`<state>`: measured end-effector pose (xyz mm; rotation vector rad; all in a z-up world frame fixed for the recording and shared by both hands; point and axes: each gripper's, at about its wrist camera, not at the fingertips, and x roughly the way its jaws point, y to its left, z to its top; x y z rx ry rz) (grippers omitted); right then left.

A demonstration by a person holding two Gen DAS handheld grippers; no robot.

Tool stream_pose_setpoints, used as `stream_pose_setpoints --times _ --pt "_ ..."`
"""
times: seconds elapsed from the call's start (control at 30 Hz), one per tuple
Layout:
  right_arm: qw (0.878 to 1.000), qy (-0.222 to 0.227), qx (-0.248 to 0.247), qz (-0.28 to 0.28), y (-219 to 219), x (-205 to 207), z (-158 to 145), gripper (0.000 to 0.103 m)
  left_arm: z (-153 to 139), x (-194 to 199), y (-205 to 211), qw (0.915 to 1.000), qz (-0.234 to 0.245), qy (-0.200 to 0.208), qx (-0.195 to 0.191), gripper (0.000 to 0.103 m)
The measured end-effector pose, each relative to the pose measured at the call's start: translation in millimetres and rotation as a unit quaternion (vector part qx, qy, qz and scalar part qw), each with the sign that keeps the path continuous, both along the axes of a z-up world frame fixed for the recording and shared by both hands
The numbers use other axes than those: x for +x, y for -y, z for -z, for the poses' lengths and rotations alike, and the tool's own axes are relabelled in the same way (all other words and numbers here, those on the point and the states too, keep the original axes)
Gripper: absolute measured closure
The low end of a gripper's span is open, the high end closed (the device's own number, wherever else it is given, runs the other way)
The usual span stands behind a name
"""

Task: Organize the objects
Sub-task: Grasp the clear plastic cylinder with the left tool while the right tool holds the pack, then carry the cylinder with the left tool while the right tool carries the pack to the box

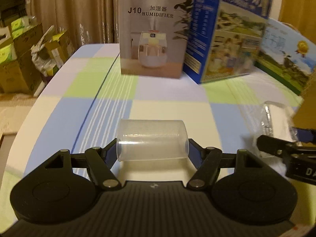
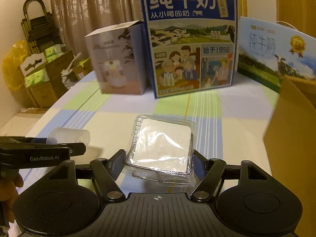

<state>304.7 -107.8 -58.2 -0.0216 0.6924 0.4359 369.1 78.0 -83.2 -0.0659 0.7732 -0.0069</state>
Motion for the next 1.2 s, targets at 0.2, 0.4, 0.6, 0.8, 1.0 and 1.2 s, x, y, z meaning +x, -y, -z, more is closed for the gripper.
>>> stream_pose_setpoints --times 0.2,0.4,0.6,0.8,1.0,1.2 --pt "1.000 0.001 0.001 0.008 26.2 -78.4 -26.8 0.036 -19.5 -81.8 9.5 0.9997 -0.019 -0.011 -0.013 0.036" --pt "1.000 -0.016 0.014 0.023 57.9 -143.1 -55.9 0.036 -51.6 -164.3 23.3 0.9985 -0.030 -0.014 -0.044 0.036" --pt "1.000 -0.004 0.005 0.024 79.5 -196.9 -86.6 0.036 -84.5 -228.2 47.2 0.9986 -0.014 -0.004 -0.051 0.036" --pt "1.000 0.005 -0.003 0.031 99.9 -230.8 -103.8 0.036 -111.5 -270.4 62.2 0.9985 -0.004 0.012 -0.054 0.036" --pt "0.999 0.010 -0.002 0.037 120.6 -249.8 -114.1 0.036 -126.9 -293.4 87.0 0.9982 0.019 0.020 -0.054 0.036" --pt "0.999 0.014 0.003 0.051 138.6 -257.6 -119.6 0.036 -134.6 -306.5 110.4 0.9976 0.043 0.022 -0.049 0.036"
